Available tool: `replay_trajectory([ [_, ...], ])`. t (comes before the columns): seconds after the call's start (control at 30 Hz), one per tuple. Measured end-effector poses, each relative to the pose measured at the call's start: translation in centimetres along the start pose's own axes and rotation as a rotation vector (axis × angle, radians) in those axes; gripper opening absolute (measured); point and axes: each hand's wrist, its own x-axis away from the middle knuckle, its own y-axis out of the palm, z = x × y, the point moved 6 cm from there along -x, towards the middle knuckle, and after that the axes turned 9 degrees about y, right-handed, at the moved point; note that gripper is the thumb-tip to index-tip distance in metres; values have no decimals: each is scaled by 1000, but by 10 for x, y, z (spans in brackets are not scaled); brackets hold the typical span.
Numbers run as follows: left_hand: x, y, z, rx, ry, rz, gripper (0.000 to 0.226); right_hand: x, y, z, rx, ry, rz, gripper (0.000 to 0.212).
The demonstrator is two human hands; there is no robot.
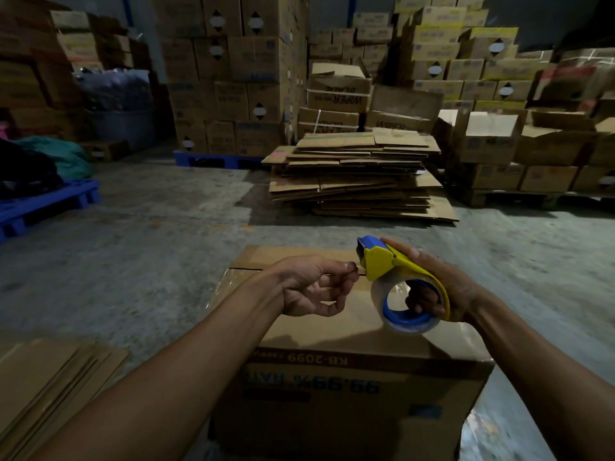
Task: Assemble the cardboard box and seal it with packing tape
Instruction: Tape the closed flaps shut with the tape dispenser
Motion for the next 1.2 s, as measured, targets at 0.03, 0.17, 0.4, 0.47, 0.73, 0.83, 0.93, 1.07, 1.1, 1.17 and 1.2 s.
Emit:
replay_trajectory([
  [0.03,-1,1,0,8,-1,1,7,0,-1,1,-1,3,5,81],
  [0.17,-6,-2,-2,10,-18,6,5,1,-2,5,3,26,-34,78],
  [0.4,-10,-57,10,-209,30,28,16,-12,20,-8,253,106,-281,71],
  [0.47,-9,-74,19,-291,76,82,15,-24,24,-17,312,123,-290,65],
  [0.73,-19,-143,81,-281,135,330,18,-94,51,-85,510,86,-152,61],
  [0.83,-14,-192,96,-343,136,495,19,-115,49,-78,604,150,-154,62],
  [0.93,-15,-225,91,-430,65,530,19,-131,47,-67,629,192,-157,55],
  [1.07,-27,-243,72,-423,52,605,17,-156,58,-59,690,158,-133,52],
  [1.1,-30,-246,65,-410,47,616,17,-160,61,-53,726,161,-120,53],
  [1.17,-33,-250,49,-374,36,632,18,-164,66,-40,798,184,-103,52],
  [1.2,-34,-252,41,-359,32,639,20,-164,67,-35,818,196,-101,51],
])
